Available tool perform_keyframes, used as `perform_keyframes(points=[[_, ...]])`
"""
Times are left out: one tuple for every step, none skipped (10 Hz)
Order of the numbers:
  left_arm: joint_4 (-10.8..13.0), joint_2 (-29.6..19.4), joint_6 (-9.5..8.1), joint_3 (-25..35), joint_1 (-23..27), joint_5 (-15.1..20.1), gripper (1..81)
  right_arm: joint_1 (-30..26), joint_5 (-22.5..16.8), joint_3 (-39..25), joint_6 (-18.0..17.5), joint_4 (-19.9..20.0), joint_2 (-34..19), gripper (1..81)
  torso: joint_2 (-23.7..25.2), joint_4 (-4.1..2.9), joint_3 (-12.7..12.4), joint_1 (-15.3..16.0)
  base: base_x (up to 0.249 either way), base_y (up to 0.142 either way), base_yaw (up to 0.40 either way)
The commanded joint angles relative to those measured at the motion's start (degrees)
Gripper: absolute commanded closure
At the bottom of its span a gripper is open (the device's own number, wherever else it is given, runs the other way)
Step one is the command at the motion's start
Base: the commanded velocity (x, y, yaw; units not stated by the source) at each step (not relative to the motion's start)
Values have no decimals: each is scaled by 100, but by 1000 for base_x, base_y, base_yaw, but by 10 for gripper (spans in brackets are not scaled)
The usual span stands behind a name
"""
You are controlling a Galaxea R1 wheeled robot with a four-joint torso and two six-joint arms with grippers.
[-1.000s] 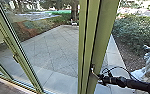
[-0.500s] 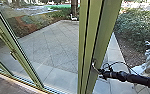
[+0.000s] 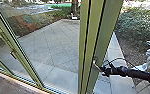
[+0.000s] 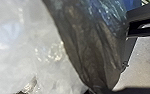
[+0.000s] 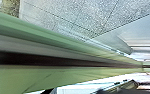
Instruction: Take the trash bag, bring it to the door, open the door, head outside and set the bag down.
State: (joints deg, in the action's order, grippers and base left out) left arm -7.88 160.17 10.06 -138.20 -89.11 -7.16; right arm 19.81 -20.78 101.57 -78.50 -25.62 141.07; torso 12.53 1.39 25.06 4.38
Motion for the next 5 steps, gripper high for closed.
perform_keyframes(points=[[40,-73,5,57,-32,443,811,-1201,-998,151,-166,-241,-612,10,0,0,0,0,0,0,0],[40,-73,5,57,-41,443,811,-1316,-1077,151,-157,-259,-621,10,-2,0,2,0,0,0,0],[40,-73,5,57,-41,443,811,-1500,-1129,169,-149,-267,-639,10,-2,0,2,2,0,0,0],[32,-73,5,57,-50,435,811,-1650,-1173,195,-131,-276,-648,10,-4,0,5,2,0,0,0],[32,-73,5,57,-41,434,811,-1817,-1261,266,-26,-276,-630,10,-6,0,7,2,0,0,0]])
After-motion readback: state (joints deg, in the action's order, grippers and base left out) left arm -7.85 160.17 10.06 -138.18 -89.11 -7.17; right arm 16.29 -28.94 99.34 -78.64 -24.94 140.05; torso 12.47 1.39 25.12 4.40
